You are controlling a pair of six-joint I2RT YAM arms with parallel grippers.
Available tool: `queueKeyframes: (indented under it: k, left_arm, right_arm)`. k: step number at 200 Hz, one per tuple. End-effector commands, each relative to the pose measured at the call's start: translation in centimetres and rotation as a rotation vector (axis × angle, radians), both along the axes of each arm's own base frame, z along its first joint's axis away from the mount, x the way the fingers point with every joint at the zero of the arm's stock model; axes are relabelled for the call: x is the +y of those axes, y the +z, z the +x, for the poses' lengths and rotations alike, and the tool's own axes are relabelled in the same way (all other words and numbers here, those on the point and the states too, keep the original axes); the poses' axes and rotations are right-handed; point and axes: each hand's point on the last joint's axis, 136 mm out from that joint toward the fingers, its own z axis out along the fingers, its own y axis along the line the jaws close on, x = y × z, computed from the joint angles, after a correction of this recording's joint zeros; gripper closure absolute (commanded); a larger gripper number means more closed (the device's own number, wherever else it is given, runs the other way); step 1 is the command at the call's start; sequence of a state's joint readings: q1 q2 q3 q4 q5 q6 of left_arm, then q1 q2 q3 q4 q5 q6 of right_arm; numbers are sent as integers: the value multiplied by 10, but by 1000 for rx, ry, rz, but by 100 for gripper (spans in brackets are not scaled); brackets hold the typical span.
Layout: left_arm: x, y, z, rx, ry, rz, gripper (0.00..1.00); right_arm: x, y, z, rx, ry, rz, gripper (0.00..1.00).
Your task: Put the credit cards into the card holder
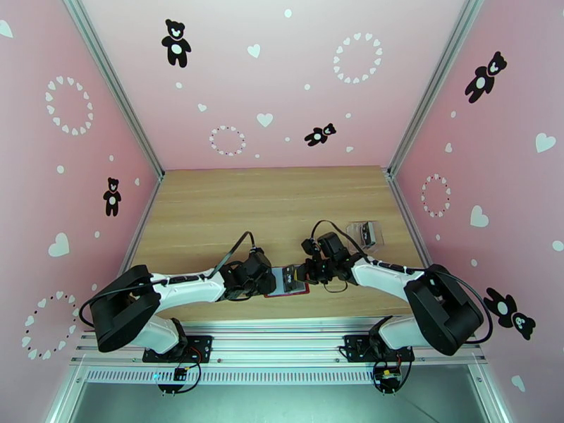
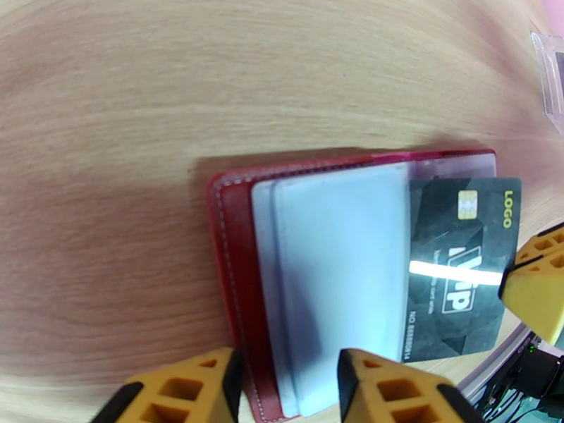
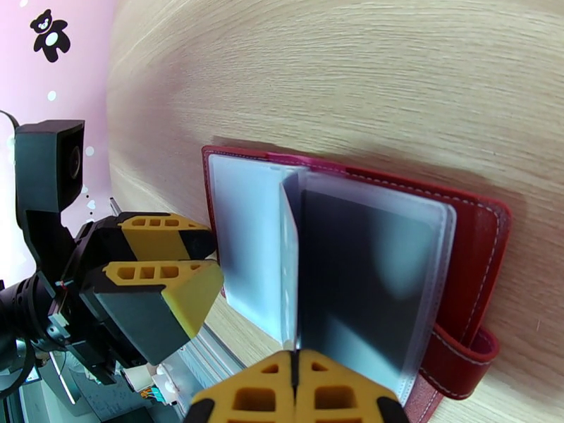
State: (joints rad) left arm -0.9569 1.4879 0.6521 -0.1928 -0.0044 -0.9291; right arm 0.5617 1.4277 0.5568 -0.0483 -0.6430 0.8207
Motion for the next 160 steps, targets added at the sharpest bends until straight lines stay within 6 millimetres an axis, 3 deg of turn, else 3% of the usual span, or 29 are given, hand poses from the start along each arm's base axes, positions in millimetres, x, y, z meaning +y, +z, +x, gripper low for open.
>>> queueKeyframes:
  k: [1,160]
  left_arm:
    - [-9,5,4,5,1,-37,58]
    - [-12,4,3,7,-6,-45,58]
  right_arm:
    - [-3,-11,-5,27,-10,-25,100]
    - [2,-24,-7,52,-16,-40,100]
